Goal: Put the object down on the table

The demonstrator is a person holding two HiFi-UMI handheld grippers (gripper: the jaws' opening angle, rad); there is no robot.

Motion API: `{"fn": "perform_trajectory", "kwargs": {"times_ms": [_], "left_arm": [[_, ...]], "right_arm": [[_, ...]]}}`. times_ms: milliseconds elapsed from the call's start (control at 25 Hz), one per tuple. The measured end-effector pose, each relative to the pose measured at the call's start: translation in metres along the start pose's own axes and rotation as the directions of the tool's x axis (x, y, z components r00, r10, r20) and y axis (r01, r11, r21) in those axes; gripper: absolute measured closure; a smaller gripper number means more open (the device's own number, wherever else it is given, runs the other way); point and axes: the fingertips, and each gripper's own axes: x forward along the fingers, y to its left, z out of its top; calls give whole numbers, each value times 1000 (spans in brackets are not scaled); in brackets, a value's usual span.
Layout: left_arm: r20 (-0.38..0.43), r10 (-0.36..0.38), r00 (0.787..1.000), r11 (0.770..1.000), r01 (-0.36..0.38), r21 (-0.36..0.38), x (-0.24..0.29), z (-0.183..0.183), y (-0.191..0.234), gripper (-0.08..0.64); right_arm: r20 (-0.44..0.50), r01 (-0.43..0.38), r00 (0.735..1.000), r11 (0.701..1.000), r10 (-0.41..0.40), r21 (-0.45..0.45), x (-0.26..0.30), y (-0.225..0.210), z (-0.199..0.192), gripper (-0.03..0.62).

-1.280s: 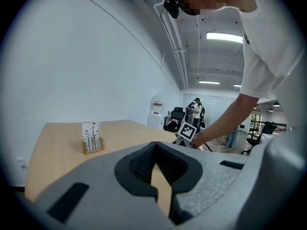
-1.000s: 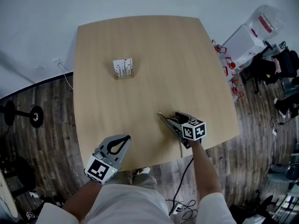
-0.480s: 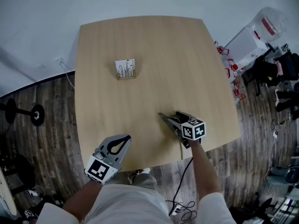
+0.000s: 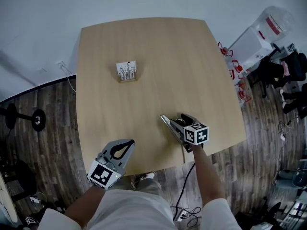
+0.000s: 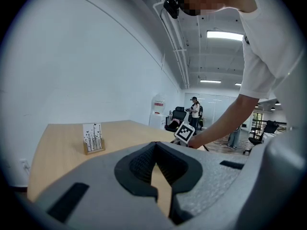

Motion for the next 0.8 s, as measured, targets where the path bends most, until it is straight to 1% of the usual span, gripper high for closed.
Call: {"fn": "perform_trajectory", "kwargs": {"times_ms": [320, 400, 560, 800], "left_arm": [[12, -9, 1000, 1000, 9, 12, 0, 5, -12, 555], [10, -12, 1000, 1000, 12, 12, 0, 6, -15, 555], [20, -17, 1000, 1000, 17, 22, -1, 10, -22, 555], [32, -21, 999, 1000, 21, 20, -5, 16, -35, 555]], "right_arm": [[35, 17, 999, 1000, -18, 8, -16, -1, 5, 318], [43, 26, 999, 999, -27, 19, -19, -1, 3, 318], [79, 45, 996, 996, -50, 74, -29, 4, -3, 318], [102, 70, 992, 995, -78, 74, -56, 15, -17, 323]]}}
